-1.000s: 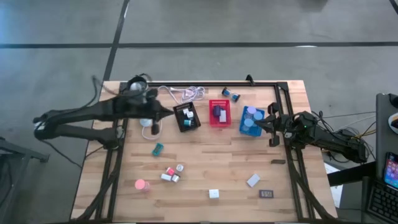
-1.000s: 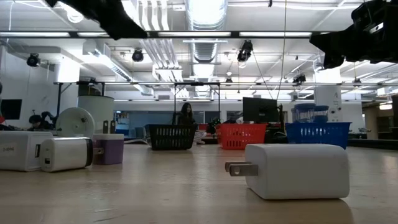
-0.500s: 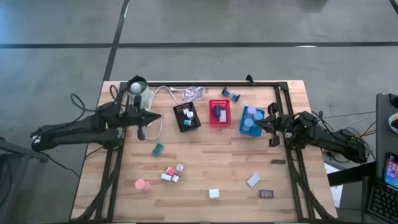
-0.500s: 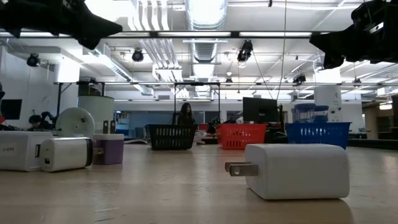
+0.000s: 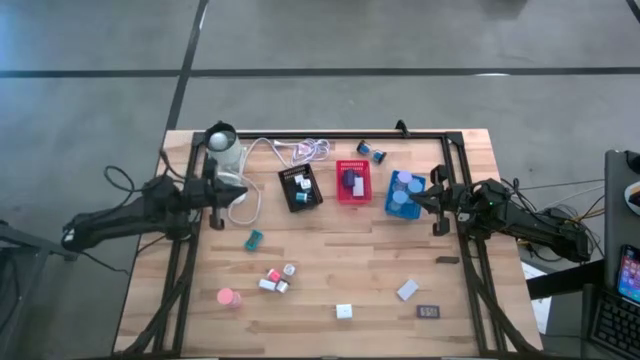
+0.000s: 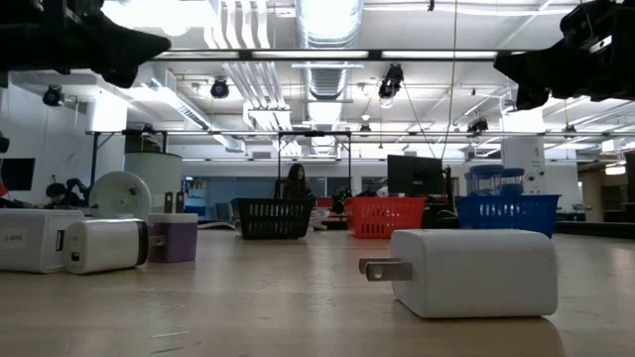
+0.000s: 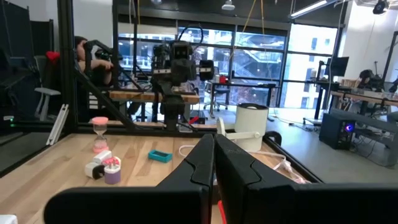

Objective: Pick & Place Office items
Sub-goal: Put the pink hourglass into the blue bin

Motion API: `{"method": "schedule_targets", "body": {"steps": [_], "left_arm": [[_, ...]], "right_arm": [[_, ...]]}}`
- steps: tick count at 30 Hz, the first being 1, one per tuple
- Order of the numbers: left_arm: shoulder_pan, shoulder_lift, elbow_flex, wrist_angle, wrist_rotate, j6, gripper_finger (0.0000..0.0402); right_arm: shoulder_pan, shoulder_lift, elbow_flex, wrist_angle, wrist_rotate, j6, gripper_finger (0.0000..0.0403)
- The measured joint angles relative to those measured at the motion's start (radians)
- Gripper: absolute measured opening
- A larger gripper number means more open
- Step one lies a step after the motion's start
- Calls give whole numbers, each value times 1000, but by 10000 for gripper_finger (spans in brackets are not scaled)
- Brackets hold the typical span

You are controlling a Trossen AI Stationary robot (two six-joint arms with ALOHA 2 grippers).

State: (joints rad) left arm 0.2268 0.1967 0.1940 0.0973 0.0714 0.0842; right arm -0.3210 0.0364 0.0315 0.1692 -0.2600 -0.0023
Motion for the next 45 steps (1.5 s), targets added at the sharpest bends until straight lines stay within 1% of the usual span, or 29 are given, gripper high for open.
{"method": "schedule_targets", "body": {"steps": [5,14,27,31,45], "left_arm": [[-1,-34,-6,-14,19,34,3],[0,-39,-42,-76,23,92,5],[0,-40,-86,-71,22,129,6],[0,-40,-86,-45,25,125,7],[0,-39,-86,-49,26,124,11]], "right_arm": [[0,0,0,0,0,0,8],[0,0,0,-1,0,-1,8],[0,0,0,0,0,-3,8],[0,0,0,0,0,-6,8],[0,1,0,0,1,-24,8]]}}
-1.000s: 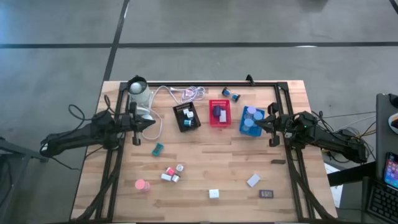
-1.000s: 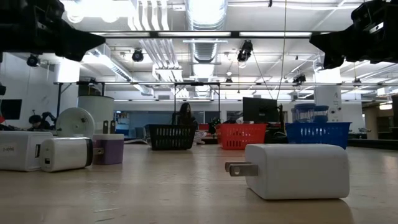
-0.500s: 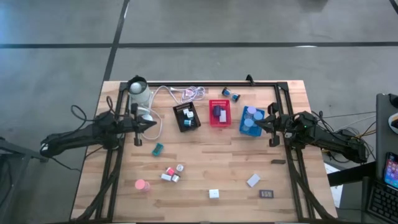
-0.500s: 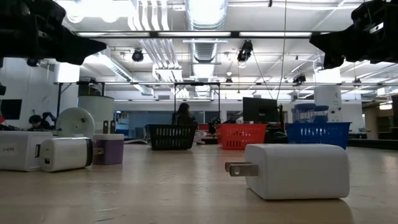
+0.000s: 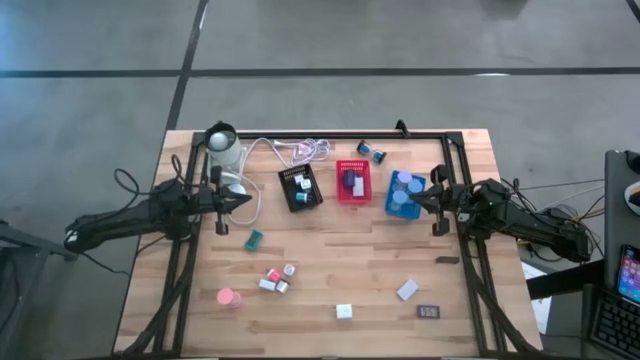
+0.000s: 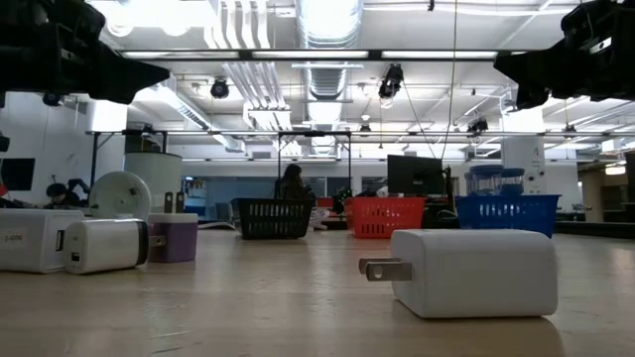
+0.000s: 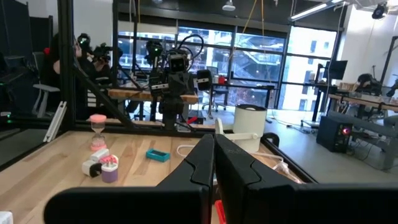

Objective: Pick & Place Office items
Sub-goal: Put the pink hourglass into the blue bin

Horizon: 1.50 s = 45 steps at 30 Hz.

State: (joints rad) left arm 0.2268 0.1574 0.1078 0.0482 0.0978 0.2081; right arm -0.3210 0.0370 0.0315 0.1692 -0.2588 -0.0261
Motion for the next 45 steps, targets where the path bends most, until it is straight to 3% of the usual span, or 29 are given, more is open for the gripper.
{"method": "schedule_targets", "body": {"steps": [45], "left_arm": [[-1,13,0,44,2,25,13]], "right_arm": [[0,12,0,0,0,5,8]]}}
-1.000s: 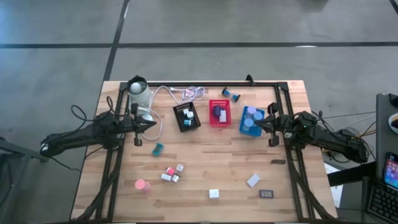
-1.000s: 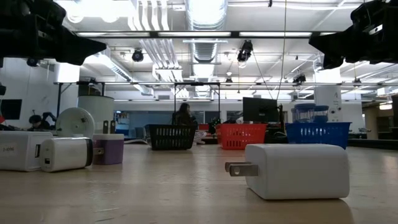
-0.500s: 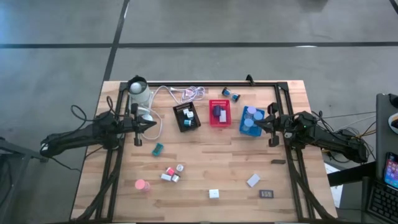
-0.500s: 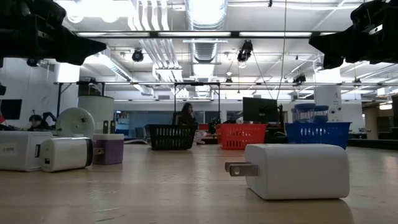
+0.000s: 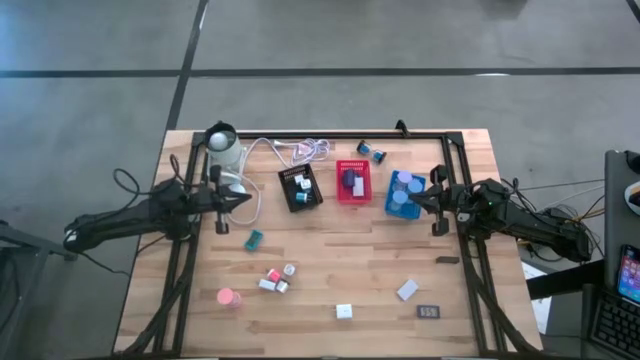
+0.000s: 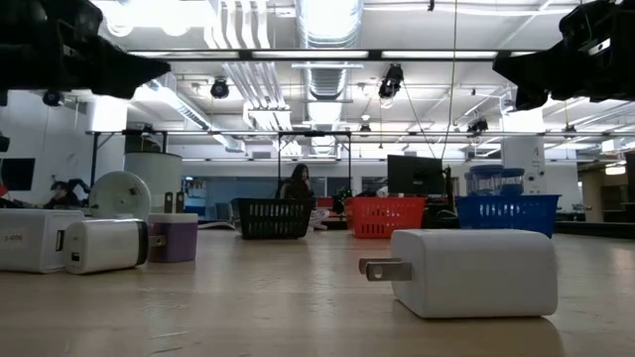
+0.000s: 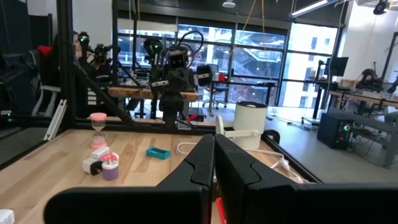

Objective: Pick & Place Office items
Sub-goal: Put the pink hourglass into the blue bin

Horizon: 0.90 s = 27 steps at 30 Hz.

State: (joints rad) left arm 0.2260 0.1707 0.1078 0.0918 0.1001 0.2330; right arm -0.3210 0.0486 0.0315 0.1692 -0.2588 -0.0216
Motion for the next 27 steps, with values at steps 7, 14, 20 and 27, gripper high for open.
{"method": "schedule_targets", "body": {"steps": [7,14,20,27], "left_arm": [[0,15,38,68,18,-30,5],[-15,134,297,-163,16,-126,3],[-74,382,604,-433,-32,-229,3],[-212,736,962,-877,-165,-262,1]], "right_arm": [[0,0,0,1,0,3,8],[0,0,0,1,0,6,8],[0,0,0,1,0,20,8],[0,0,0,0,-1,29,8]]}}
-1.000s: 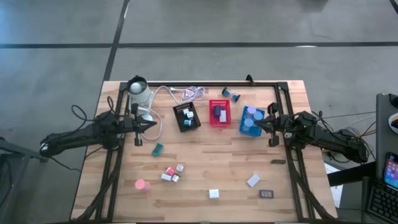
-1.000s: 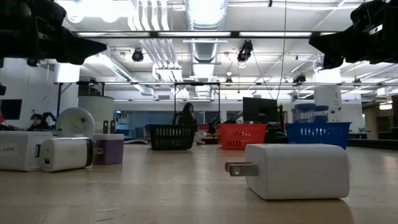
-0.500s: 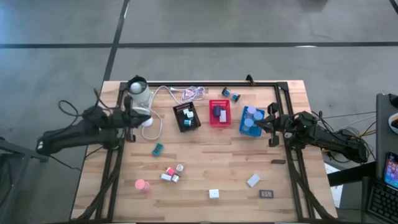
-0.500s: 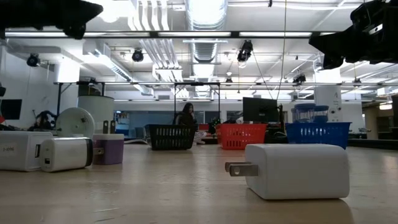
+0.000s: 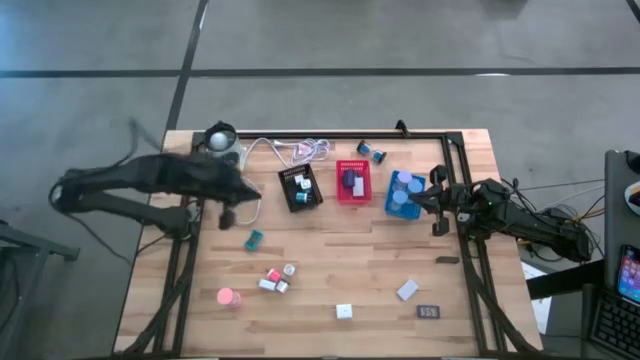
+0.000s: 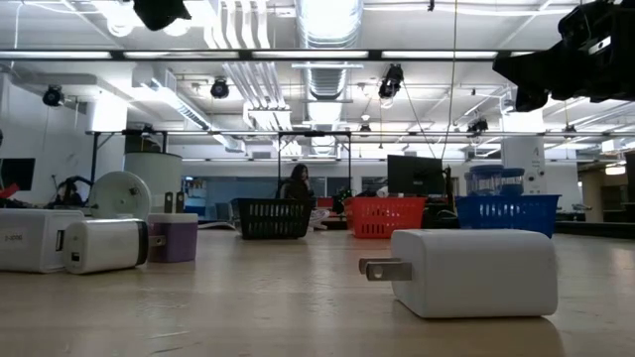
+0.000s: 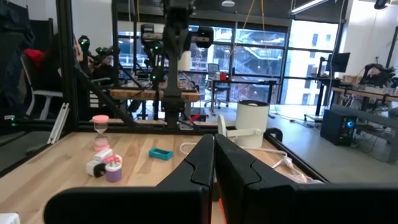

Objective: Pick & Place Office items
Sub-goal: Put the pink hourglass into the blue bin

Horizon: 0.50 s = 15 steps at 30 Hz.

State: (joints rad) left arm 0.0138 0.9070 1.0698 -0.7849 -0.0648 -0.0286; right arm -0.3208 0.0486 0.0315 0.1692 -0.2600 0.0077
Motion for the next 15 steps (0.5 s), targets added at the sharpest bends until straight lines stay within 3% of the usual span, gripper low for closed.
{"method": "schedule_targets", "body": {"steps": [6,15], "left_arm": [[-152,208,198,-352,-69,-129,1],[-362,249,244,-498,-94,-385,3]], "right_arm": [[0,0,0,-17,-2,2,8],[0,0,0,-39,-2,1,8]]}}
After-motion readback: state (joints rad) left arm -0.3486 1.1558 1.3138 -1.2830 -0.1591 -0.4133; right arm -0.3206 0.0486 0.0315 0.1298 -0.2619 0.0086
